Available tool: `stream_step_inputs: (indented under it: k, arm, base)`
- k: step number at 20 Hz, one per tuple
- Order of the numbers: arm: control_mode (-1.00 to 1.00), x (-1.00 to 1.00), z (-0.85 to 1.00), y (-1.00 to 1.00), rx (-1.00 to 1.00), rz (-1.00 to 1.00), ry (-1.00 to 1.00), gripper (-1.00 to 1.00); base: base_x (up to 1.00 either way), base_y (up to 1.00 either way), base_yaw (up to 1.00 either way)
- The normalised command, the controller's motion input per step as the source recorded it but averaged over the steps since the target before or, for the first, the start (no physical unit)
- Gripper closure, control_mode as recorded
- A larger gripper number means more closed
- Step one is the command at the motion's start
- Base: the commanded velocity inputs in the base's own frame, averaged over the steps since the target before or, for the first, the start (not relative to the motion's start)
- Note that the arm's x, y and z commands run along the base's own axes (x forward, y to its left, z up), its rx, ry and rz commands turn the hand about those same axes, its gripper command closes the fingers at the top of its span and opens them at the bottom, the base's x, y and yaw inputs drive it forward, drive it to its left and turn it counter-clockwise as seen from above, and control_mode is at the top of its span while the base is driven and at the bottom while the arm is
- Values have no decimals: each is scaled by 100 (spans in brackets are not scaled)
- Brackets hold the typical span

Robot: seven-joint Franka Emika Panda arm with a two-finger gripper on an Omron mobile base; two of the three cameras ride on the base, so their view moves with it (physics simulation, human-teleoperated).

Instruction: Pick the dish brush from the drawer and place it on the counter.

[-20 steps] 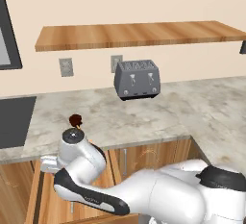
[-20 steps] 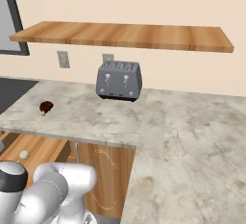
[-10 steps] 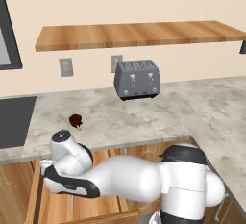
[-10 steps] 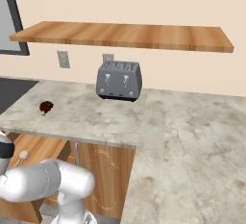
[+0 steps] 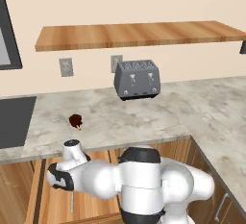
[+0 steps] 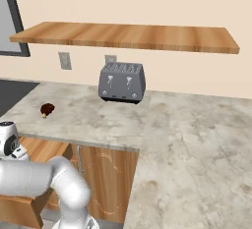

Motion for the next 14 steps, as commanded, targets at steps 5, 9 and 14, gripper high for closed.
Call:
stream_step_inputs:
  k: [5,9,14]
  arm:
    - [-100,3,-81,23,-8,0,3,-100]
    - [-100,-7,-65,26,-3,0,0,-100]
    - [-100,-57,-98,-1,-8,0,2,100]
  base:
    - [0,0,0]
    - [0,0,0]
    - [0,0,0]
